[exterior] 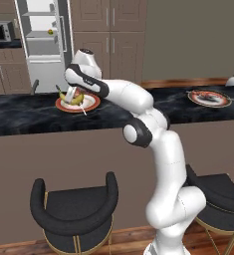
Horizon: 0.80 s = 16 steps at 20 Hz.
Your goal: Pick up the pear and banana from the fridge and place one fruit on each plate on the dining counter.
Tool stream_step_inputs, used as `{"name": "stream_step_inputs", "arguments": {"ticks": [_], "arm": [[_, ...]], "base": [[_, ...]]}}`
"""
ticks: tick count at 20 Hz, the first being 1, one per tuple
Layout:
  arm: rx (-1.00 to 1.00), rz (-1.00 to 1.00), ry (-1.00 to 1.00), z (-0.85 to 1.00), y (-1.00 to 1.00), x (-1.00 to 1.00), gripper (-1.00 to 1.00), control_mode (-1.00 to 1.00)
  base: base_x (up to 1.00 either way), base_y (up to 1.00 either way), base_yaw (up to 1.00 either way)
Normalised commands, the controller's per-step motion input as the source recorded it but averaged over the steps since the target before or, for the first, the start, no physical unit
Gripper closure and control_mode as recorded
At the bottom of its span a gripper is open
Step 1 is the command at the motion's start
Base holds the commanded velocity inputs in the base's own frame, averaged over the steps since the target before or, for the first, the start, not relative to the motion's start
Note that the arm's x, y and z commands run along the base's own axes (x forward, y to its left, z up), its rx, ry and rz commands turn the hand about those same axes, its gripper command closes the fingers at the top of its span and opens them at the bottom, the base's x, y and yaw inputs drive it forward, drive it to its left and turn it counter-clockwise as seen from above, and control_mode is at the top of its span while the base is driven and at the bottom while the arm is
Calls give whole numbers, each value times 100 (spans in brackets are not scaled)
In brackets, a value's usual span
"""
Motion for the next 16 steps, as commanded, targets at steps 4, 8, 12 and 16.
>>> {"name": "stream_step_inputs", "arguments": {"ticks": [4, 8, 12, 16], "arm": [[10, 0, -22, 37, -30, 19, -100, -100], [10, 0, -33, 49, -29, -5, -100, -100], [8, 0, -33, 58, -24, -16, -100, -100], [5, -1, -21, 38, -69, -80, -100, -100]], "base": [[0, 0, 0], [0, 0, 0], [0, 0, 0], [0, 0, 0]]}}
